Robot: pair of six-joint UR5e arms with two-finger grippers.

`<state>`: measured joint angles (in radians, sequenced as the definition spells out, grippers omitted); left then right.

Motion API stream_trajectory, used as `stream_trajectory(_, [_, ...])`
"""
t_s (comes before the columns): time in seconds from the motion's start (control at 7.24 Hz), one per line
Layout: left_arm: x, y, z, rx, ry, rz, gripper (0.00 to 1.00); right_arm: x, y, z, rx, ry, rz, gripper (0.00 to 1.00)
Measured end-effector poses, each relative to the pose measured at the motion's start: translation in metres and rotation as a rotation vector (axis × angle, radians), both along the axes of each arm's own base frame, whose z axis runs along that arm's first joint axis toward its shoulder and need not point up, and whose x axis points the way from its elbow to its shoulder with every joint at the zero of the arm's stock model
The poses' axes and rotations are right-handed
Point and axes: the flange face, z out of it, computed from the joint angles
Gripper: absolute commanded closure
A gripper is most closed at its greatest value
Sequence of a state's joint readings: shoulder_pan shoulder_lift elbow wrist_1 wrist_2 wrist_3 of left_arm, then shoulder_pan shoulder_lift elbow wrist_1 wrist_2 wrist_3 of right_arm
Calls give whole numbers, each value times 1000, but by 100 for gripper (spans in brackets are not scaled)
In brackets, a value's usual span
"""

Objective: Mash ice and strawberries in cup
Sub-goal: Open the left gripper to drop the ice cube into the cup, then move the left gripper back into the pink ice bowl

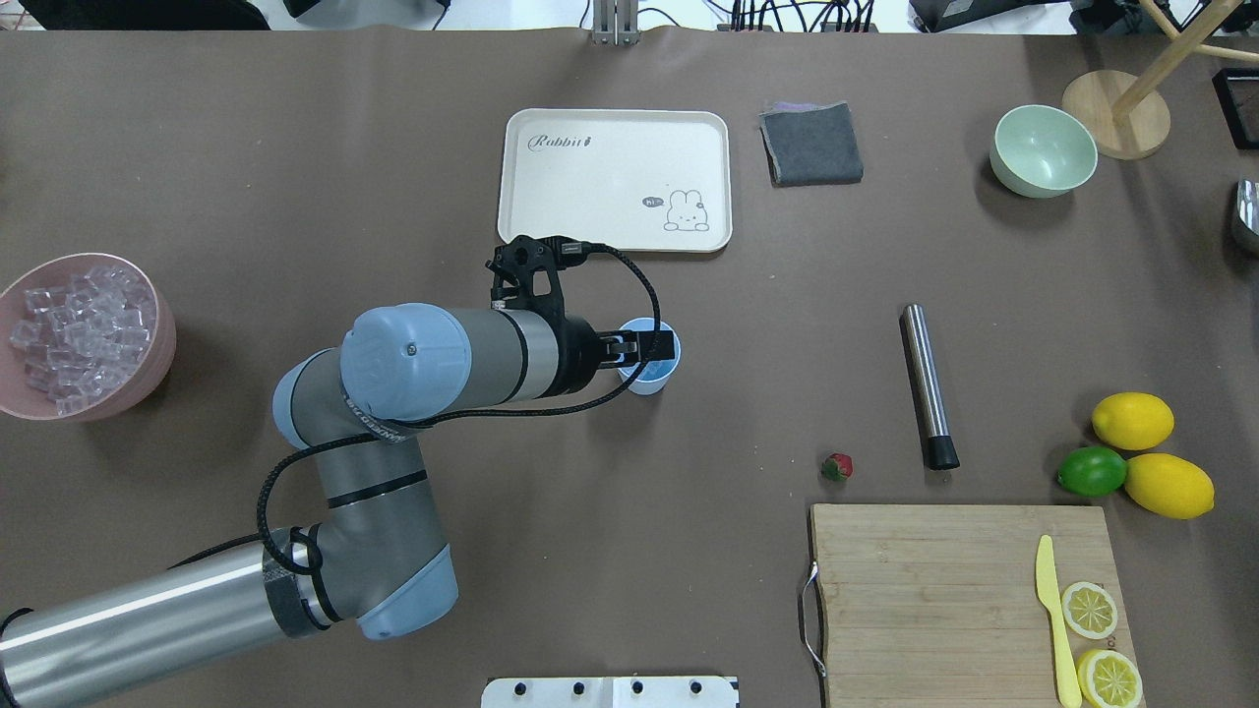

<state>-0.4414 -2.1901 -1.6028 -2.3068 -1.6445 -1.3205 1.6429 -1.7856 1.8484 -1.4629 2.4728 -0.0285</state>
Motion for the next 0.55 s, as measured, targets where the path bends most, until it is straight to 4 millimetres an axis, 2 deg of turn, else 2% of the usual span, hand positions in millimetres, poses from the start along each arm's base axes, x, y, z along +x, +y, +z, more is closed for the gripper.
stream_trajectory(0.14, [-15,-2,24,42,-59,14,1,0,0,0,2,0,0,0])
stream_trajectory(0.28, [-42,-9,45,75,-145,46,1,0,0,0,3,0,0,0])
stream_trajectory(0.55, [-109,-22,85,120,-332,124,0,0,0,0,5,0,0,0])
